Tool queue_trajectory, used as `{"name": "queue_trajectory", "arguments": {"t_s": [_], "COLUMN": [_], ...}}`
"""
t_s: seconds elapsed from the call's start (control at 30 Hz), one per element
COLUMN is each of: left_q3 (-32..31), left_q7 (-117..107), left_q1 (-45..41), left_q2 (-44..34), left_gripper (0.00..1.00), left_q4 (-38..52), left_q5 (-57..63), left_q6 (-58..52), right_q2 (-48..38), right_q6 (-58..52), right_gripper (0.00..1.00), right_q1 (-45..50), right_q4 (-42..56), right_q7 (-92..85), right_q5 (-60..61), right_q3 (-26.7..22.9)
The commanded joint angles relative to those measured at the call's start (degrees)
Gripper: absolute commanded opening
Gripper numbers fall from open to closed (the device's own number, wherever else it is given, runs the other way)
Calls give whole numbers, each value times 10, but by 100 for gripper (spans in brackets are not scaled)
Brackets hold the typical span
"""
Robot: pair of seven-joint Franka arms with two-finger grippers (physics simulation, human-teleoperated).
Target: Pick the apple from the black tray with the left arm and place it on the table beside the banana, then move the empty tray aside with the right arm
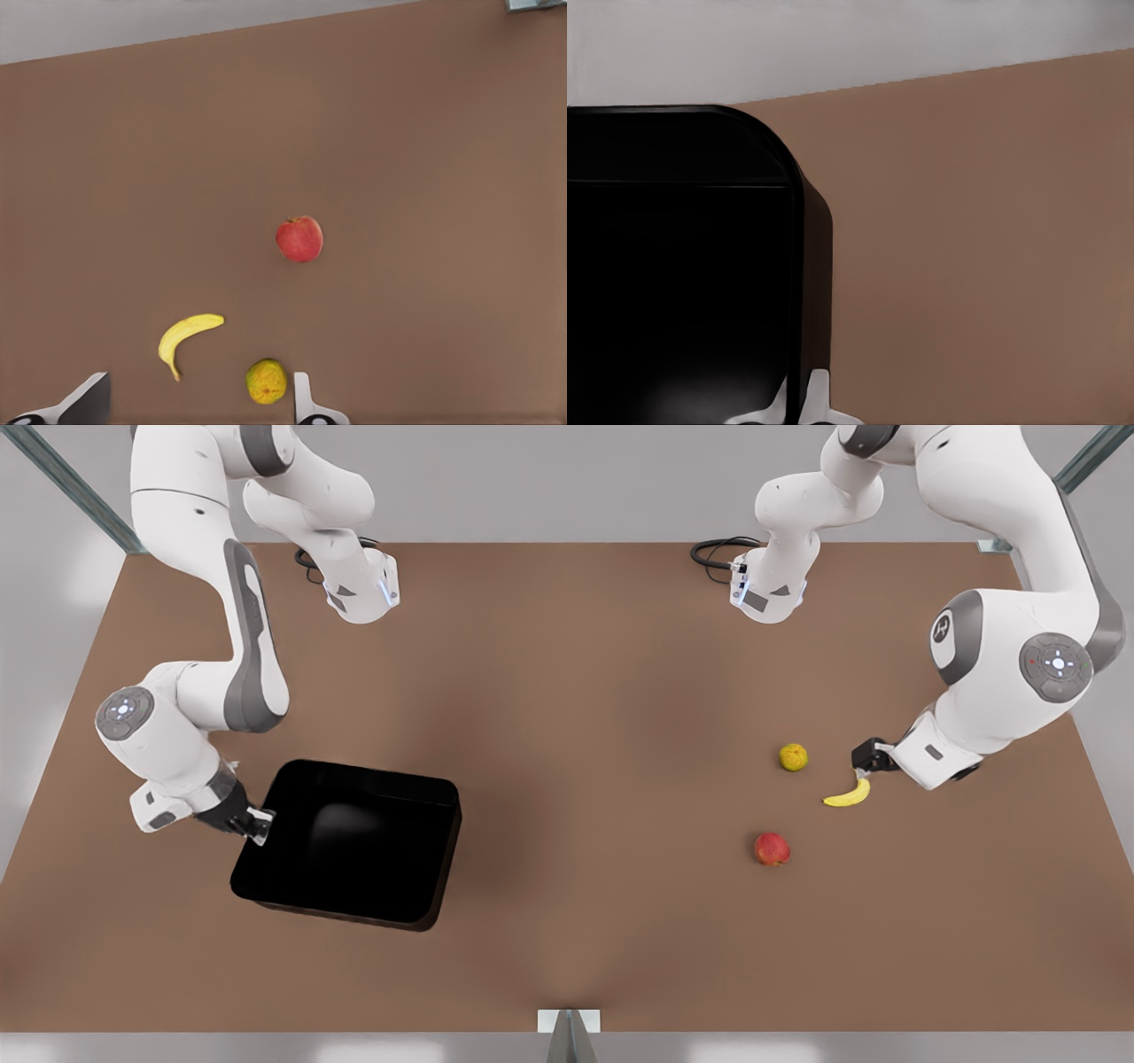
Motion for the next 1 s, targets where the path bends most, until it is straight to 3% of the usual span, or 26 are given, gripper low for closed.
{"name": "queue_trajectory", "arguments": {"t_s": [0.0,0.17,0.33,0.47,0.5,0.53,0.57,0.63,0.73,0.8,0.87,0.93,0.97], "left_q3": [0,2,2,0,0,0,0,0,0,0,1,1,1], "left_q7": [-14,-16,-33,-25,-25,-27,-29,-31,-31,-31,-29,-28,-28], "left_q1": [2,2,2,-5,-5,-5,-5,-5,-5,-5,-4,-4,-4], "left_q2": [0,0,3,4,5,5,5,5,4,5,5,5,5], "left_gripper": [100,100,100,100,100,100,100,100,100,100,100,100,100], "left_q4": [2,9,10,10,10,11,10,10,10,10,11,11,11], "left_q5": [2,-3,-3,2,2,2,2,2,2,1,1,1,1], "left_q6": [-7,-7,-5,23,23,23,23,23,23,23,23,23,23], "right_q2": [3,92,187,216,216,215,213,202,127,47,30,11,9], "right_q6": [-13,-14,-14,-9,-8,-8,-9,-14,-113,-185,-231,-275,-290], "right_gripper": [7,6,6,7,12,47,67,98,100,100,100,100,100], "right_q1": [-15,-87,-106,-105,-105,-105,-105,-105,-102,-46,-10,-10,-14], "right_q4": [16,71,129,153,153,153,157,159,159,160,160,162,162], "right_q7": [-587,-834,-919,-908,-906,-884,-874,-835,-714,-424,-125,-69,-80], "right_q5": [22,154,198,197,197,197,198,202,193,95,83,-62,-73], "right_q3": [1,1,2,1,1,1,1,1,8,8,6,4,-9]}}
